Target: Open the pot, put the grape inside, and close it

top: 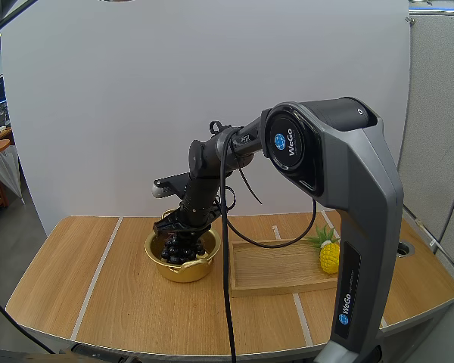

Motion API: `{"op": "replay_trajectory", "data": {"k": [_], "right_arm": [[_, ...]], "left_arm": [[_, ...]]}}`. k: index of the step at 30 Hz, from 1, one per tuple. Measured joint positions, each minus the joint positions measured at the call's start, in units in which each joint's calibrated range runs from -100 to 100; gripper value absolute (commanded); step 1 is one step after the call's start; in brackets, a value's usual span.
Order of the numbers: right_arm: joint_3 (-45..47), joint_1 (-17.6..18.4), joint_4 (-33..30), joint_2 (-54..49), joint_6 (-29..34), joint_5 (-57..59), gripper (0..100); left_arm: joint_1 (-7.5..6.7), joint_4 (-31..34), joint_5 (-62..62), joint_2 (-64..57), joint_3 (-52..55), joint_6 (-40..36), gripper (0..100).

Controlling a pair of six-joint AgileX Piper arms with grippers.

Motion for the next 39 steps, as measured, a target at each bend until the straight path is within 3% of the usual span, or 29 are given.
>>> {"op": "replay_trajectory", "data": {"k": [13, 39], "right_arm": [[0.0, 0.0, -0.2, -3.6, -0.4, 1.0, 100], [1.2, 0.0, -0.4, -39.7, 1.1, 22.0, 100]], "left_arm": [[0.00, 0.0, 0.0, 0.0, 0.0, 0.0, 0], [0.00, 0.0, 0.0, 0.0, 0.0, 0.0, 0]]}}
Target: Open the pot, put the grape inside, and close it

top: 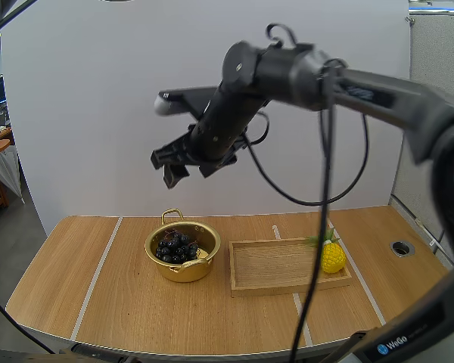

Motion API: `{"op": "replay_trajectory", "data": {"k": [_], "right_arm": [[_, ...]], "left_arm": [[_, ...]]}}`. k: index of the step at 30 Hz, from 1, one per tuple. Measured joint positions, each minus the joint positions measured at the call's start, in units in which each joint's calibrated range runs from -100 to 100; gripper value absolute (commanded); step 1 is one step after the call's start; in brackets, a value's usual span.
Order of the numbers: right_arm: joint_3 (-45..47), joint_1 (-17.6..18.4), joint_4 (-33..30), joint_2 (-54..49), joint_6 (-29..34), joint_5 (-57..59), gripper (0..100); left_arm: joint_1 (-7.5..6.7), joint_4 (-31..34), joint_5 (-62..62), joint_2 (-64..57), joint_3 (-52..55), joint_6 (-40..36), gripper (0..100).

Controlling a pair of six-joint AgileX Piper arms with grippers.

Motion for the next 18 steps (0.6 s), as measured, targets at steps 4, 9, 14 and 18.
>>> {"op": "replay_trajectory", "data": {"k": [4, 9, 14, 18], "right_arm": [[2.5, 0.0, 0.0, -4.9, 0.0, 0.8, 100], [9.7, 0.0, -0.1, -14.4, 0.2, 1.0, 100], [20.8, 0.0, -0.2, -29.9, 0.4, 2.4, 100], [27.7, 0.0, -0.2, -39.8, 0.4, 4.2, 100]], "left_arm": [[0.00, 0.0, 0.0, 0.0, 0.0, 0.0, 0], [0.00, 0.0, 0.0, 0.0, 0.0, 0.0, 0], [0.00, 0.0, 0.0, 0.0, 0.0, 0.0, 0], [0.00, 0.0, 0.0, 0.0, 0.0, 0.0, 0]]}}
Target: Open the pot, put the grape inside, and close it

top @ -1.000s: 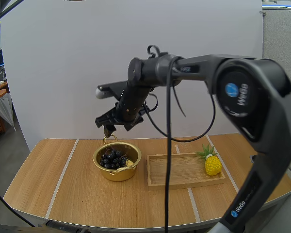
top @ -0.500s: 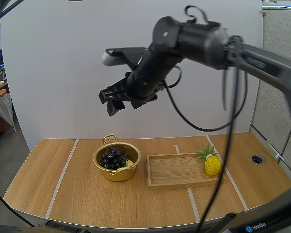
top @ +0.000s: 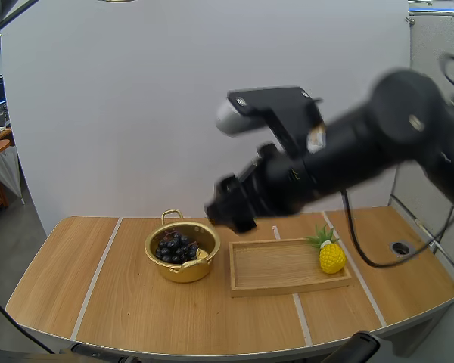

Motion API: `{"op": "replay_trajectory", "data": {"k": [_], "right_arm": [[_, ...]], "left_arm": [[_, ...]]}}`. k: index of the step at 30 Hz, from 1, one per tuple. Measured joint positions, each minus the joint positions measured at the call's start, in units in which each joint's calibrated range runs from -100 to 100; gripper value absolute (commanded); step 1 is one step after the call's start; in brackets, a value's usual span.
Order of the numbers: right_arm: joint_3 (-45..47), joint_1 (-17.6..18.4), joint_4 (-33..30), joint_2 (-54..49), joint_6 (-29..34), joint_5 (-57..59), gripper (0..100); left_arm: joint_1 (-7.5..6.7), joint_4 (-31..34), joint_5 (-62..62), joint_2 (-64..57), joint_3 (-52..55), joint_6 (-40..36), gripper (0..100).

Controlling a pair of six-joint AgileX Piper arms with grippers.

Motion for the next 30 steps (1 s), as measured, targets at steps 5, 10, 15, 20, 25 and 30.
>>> {"op": "replay_trajectory", "data": {"k": [5, 10, 15, 20, 25, 30], "right_arm": [[5.8, 0.0, 0.0, -7.7, 0.4, 4.2, 100], [9.5, 0.0, -1.0, -10.7, 0.8, 5.9, 100], [11.0, 0.0, -2.3, -11.8, 1.5, 6.3, 1], [11.0, 0.0, -2.3, -12.0, 2.1, 6.3, 0], [11.0, 0.0, -2.3, -12.0, 2.2, 6.3, 0], [11.0, 0.0, -2.3, -12.0, 2.2, 6.3, 0]], "left_arm": [[0.00, 0.0, 0.0, 0.0, 0.0, 0.0, 0], [0.00, 0.0, 0.0, 0.0, 0.0, 0.0, 0], [0.00, 0.0, 0.0, 0.0, 0.0, 0.0, 0], [0.00, 0.0, 0.0, 0.0, 0.0, 0.0, 0], [0.00, 0.0, 0.0, 0.0, 0.0, 0.0, 0], [0.00, 0.0, 0.0, 0.0, 0.0, 0.0, 0]]}}
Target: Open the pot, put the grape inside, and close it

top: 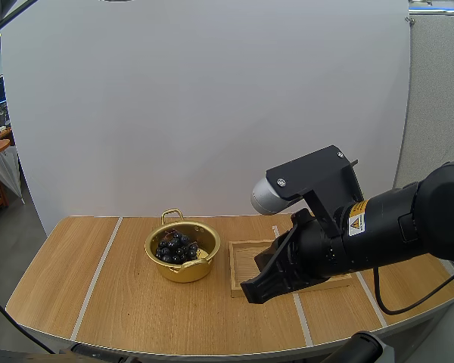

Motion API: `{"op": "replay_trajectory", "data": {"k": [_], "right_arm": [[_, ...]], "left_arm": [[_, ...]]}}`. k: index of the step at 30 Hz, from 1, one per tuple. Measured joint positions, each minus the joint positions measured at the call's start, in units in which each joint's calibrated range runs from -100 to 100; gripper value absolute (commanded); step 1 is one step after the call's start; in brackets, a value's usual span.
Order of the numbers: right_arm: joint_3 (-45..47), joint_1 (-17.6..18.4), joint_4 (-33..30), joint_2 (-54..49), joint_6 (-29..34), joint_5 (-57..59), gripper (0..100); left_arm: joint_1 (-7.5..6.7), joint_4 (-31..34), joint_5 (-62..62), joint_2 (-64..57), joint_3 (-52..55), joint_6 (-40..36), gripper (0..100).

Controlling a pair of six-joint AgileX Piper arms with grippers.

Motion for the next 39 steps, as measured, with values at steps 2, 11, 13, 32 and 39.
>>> {"op": "replay_trajectory", "data": {"k": [2, 11, 13, 32, 39], "right_arm": [[0.0, 0.0, 0.0, 0.0, 0.0, 0.0, 0], [0.0, 0.0, 0.0, 0.0, 0.0, 0.0, 0], [0.0, 0.0, -0.1, 0.0, 0.0, 0.0, 0], [0.0, 0.0, -0.3, 0.0, 0.0, 0.0, 0], [0.0, 0.0, -0.4, 0.0, 0.0, 0.0, 0]], "left_arm": [[0.00, 0.0, 0.0, 0.0, 0.0, 0.0, 0], [0.00, 0.0, 0.0, 0.0, 0.0, 0.0, 0], [0.00, 0.0, 0.0, 0.0, 0.0, 0.0, 0], [0.00, 0.0, 54.3, -3.9, 0.0, -0.2, 0], [0.00, -3.7, 55.0, -2.6, 11.5, 4.0, 0]]}}
